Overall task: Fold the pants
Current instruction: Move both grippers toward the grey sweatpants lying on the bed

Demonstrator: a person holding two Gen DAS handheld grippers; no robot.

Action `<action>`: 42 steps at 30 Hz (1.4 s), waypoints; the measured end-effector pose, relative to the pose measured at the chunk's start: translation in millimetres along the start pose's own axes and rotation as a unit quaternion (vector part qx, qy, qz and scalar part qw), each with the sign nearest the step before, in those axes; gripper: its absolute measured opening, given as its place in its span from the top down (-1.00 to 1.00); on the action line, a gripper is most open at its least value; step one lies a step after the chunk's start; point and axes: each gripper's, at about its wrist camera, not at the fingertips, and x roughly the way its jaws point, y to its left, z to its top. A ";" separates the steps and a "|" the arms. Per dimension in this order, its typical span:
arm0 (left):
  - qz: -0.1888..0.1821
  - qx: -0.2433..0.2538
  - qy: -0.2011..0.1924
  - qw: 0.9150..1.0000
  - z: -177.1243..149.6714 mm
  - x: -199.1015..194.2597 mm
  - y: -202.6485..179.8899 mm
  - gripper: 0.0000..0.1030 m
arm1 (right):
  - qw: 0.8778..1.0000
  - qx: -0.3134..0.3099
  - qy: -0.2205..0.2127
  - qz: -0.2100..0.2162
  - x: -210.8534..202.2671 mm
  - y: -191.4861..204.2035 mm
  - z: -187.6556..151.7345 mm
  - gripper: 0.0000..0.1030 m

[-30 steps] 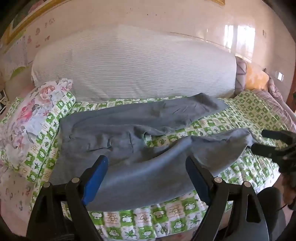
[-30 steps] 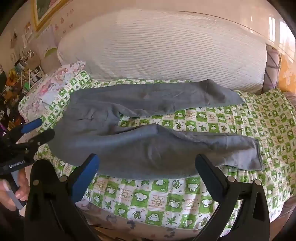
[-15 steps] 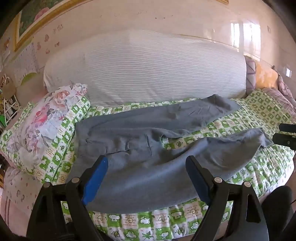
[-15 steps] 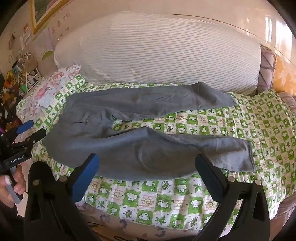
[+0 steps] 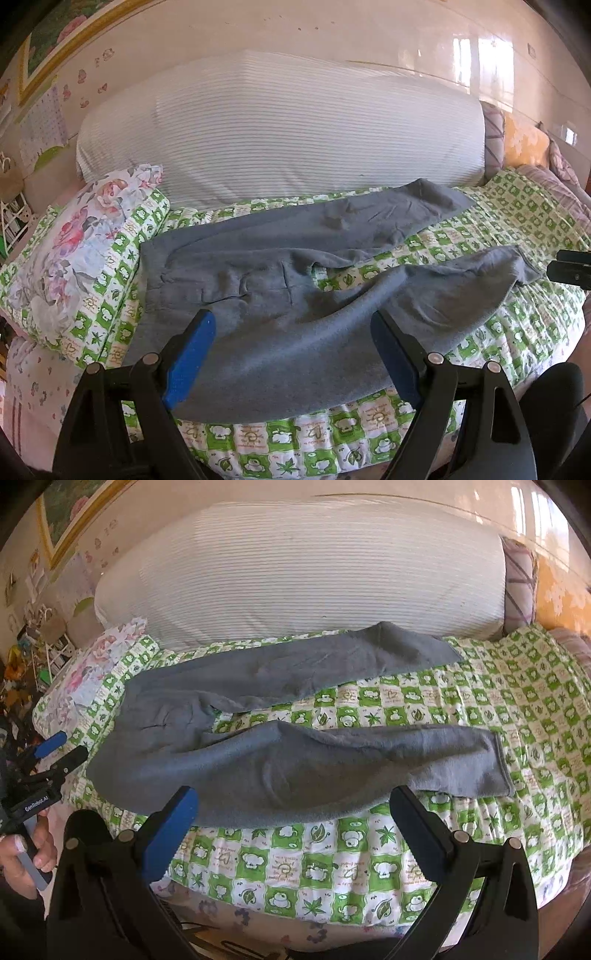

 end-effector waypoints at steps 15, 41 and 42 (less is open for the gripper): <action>-0.013 0.003 0.015 1.000 -0.9 10.0 -10.2 -0.67 | 1.000 0.027 0.003 -0.005 -1.4 -24.2 -6.0 -1.00; -0.056 0.005 0.051 0.997 3.0 40.4 -30.4 -0.67 | 0.996 0.091 0.011 -0.014 6.5 -75.6 -8.6 -1.00; -0.058 0.005 0.053 0.997 3.9 42.6 -31.7 -0.67 | 0.995 0.097 0.012 -0.015 7.5 -80.2 -8.0 -1.00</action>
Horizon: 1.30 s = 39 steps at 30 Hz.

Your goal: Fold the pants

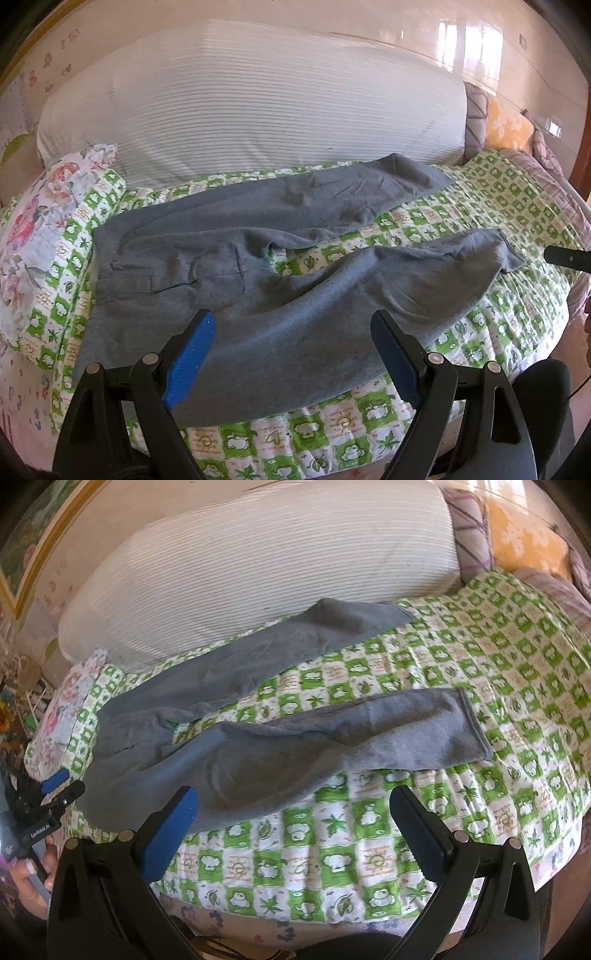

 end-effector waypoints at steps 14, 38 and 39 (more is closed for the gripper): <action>-0.055 0.016 0.014 0.998 21.6 31.9 -9.9 -0.67 | 0.999 0.034 0.002 0.014 28.7 -28.7 27.7 -1.00; -0.108 0.090 0.026 0.990 141.9 137.2 -71.3 -0.67 | 0.999 -0.044 0.019 0.021 99.4 -48.2 155.6 -1.00; -0.105 0.093 0.026 0.990 145.1 140.8 -73.3 -0.67 | 0.999 -0.046 0.021 0.019 103.6 -49.6 159.6 -1.00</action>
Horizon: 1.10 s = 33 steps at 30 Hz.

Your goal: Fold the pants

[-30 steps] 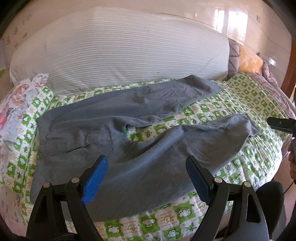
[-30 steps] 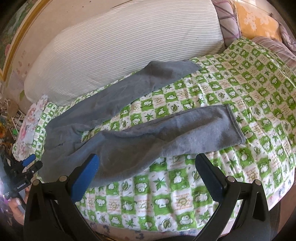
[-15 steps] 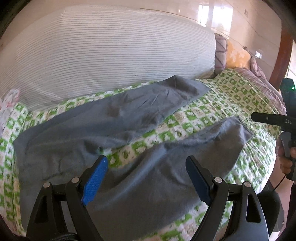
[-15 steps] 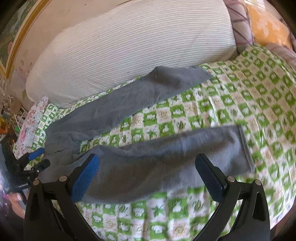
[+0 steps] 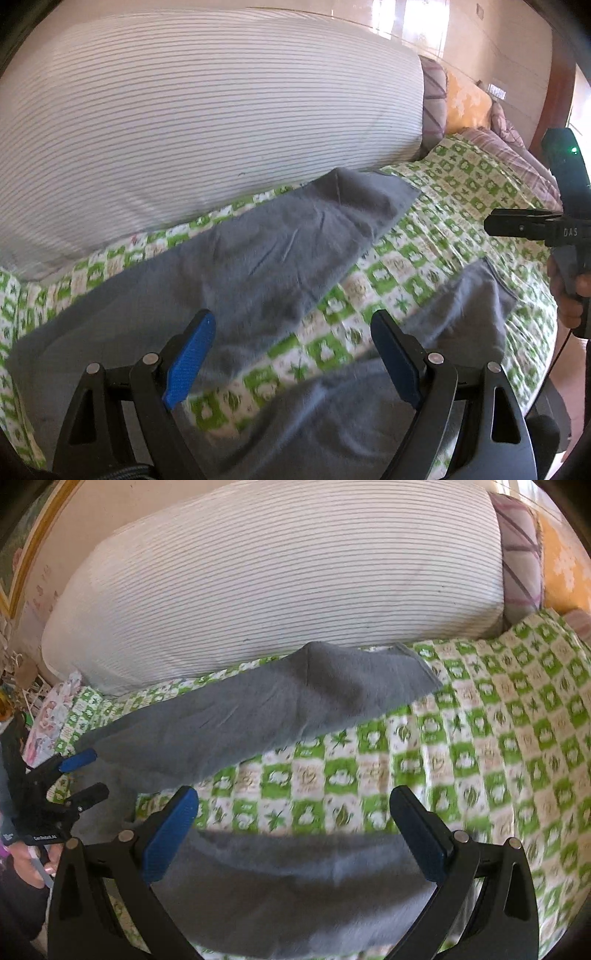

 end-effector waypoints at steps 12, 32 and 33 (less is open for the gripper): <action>-0.028 0.016 0.036 0.999 64.6 82.0 20.9 -0.67 | 0.999 -0.006 0.014 -0.040 60.6 -70.4 90.6 -1.00; -0.071 0.078 0.133 0.986 113.3 230.9 37.5 -0.67 | 0.994 0.031 0.088 -0.061 197.6 -161.1 167.8 -0.50; -0.073 0.081 0.138 0.984 112.1 235.7 37.4 -0.67 | 0.993 0.029 0.093 -0.064 203.4 -162.2 169.8 -0.50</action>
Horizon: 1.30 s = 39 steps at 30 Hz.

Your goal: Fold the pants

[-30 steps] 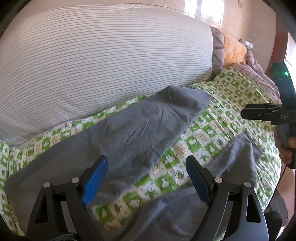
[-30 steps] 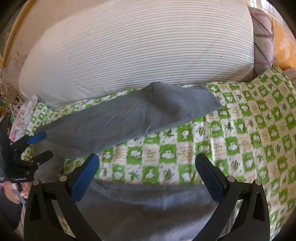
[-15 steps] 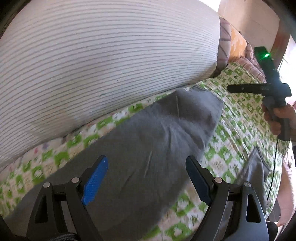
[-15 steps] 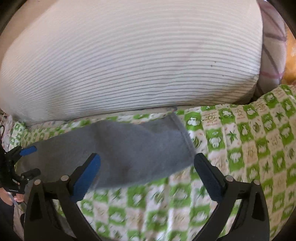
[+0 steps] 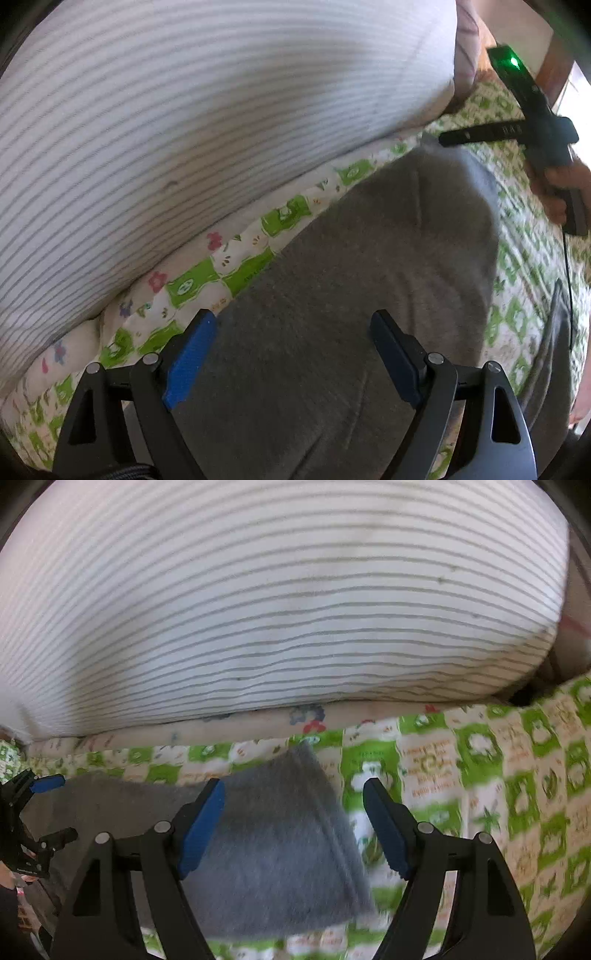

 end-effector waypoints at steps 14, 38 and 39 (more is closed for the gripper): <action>-0.038 -0.010 0.001 0.999 -4.2 -11.5 16.8 0.91 | 0.999 0.005 -0.033 -0.021 -4.3 -1.9 -2.0 0.74; 0.016 0.100 0.026 0.994 14.0 -9.5 -18.9 -0.59 | 0.995 -0.032 -0.089 0.041 -121.4 -3.4 -98.3 0.75; 0.011 0.110 0.038 0.993 12.7 -5.8 -21.8 -0.57 | 0.994 -0.032 -0.092 0.044 -125.2 -4.9 -104.3 0.75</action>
